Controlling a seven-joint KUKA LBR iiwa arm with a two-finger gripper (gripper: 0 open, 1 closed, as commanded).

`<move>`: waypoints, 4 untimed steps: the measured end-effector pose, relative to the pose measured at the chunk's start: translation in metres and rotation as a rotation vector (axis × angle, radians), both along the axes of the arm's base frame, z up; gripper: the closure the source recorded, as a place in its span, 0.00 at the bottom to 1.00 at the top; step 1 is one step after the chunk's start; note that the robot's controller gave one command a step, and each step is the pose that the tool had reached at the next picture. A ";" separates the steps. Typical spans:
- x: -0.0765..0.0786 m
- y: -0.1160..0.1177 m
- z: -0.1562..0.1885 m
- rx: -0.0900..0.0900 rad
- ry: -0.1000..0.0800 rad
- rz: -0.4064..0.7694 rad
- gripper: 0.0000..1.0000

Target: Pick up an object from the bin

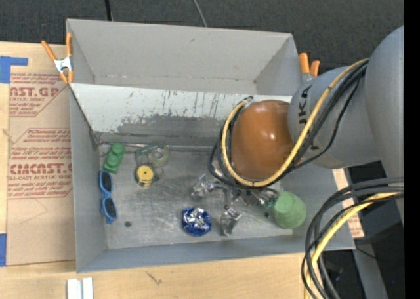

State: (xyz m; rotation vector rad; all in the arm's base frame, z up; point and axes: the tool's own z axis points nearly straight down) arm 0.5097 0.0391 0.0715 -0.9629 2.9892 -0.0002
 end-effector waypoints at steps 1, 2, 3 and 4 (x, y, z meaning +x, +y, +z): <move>-0.021 0.050 0.001 0.001 -0.014 0.151 0.00; -0.022 0.050 0.002 0.002 -0.011 0.147 1.00; -0.012 0.045 0.101 0.001 -0.008 0.202 1.00; -0.006 0.045 0.205 0.001 -0.010 0.203 1.00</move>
Offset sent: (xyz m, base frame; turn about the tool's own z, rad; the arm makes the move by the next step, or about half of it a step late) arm -0.0259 0.0491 -0.0015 -0.1492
